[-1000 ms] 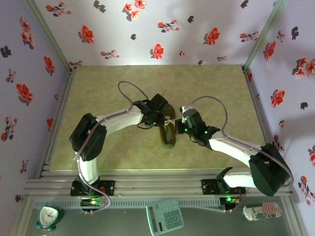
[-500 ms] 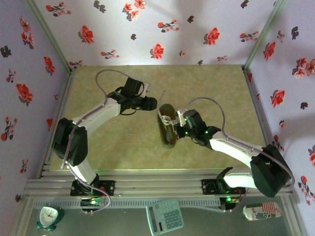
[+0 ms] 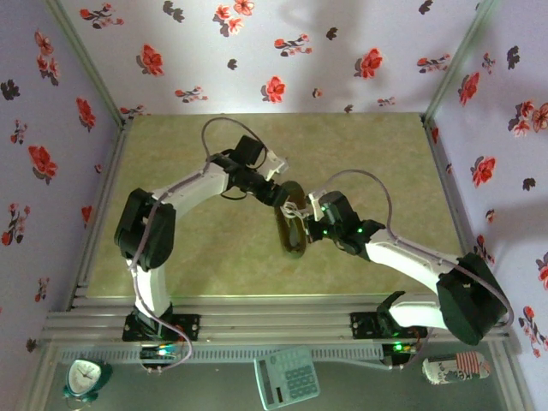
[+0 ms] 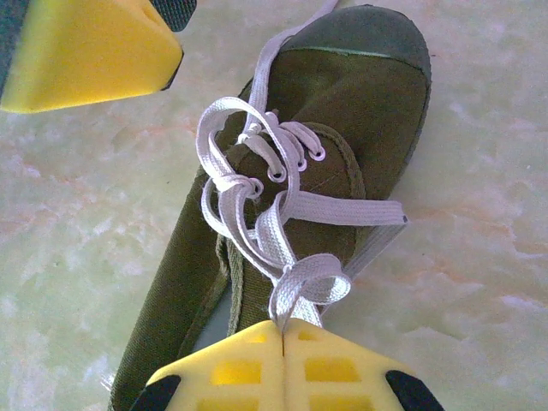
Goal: Tie the shoes
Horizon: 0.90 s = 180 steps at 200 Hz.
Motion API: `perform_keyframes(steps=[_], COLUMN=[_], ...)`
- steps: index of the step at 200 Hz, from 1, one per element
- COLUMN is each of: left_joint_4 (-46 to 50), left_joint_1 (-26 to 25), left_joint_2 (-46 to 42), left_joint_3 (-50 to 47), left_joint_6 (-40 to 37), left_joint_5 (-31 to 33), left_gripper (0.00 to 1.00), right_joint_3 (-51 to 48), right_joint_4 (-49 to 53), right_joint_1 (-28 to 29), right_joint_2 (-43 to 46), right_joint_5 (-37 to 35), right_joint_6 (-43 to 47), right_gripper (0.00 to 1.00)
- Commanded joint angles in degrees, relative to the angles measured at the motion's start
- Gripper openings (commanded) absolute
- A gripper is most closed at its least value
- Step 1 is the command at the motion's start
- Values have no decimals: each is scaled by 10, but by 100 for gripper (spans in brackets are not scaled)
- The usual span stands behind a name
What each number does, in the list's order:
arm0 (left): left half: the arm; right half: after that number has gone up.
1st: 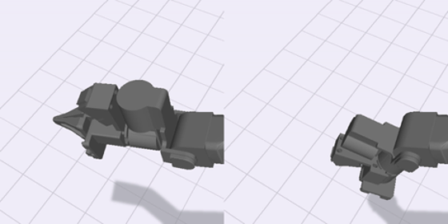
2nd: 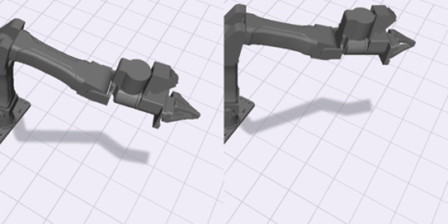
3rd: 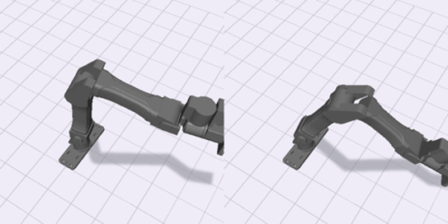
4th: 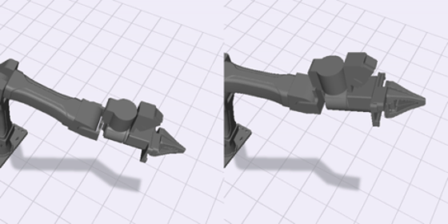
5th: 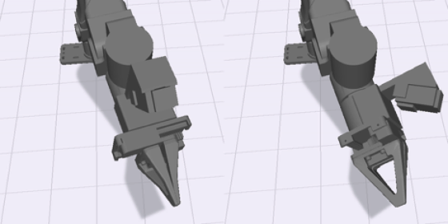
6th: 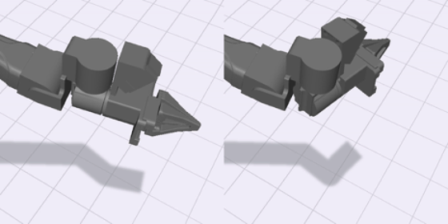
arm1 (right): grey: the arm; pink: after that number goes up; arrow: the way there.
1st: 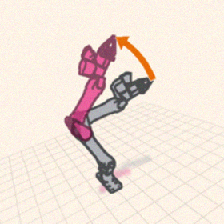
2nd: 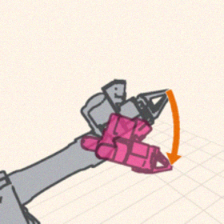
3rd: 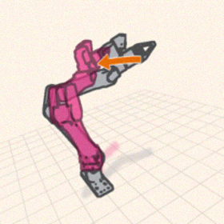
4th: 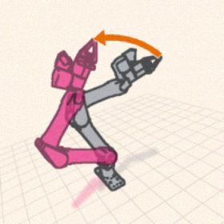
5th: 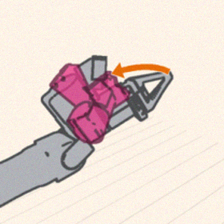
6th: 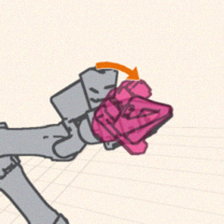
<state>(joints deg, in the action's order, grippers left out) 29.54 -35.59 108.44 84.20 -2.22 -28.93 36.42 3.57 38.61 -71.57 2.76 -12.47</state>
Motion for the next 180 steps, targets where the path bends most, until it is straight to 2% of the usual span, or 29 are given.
perform_keyframes(steps=[1, 40, 125, 180], left_joint_4=[40, 60, 74, 85], left_joint_1=[-6, -17, -23, -26], left_joint_2=[13, 41, 81, 90], left_joint_3=[22, 49, 95, 100], left_joint_6=[-53, -61, -61, -67], left_joint_5=[-32, -33, 15, 7], left_gripper=[57, 57, 56, 57], right_joint_3=[14, 14, 13, 14], right_joint_4=[10, 12, 13, 12], right_joint_1=[0, 1, 0, 1], right_joint_2=[9, 10, 11, 8], right_joint_5=[-14, -15, -9, -5], right_joint_6=[-2, -1, -3, -5], right_gripper=[0, 0, 0, 0])
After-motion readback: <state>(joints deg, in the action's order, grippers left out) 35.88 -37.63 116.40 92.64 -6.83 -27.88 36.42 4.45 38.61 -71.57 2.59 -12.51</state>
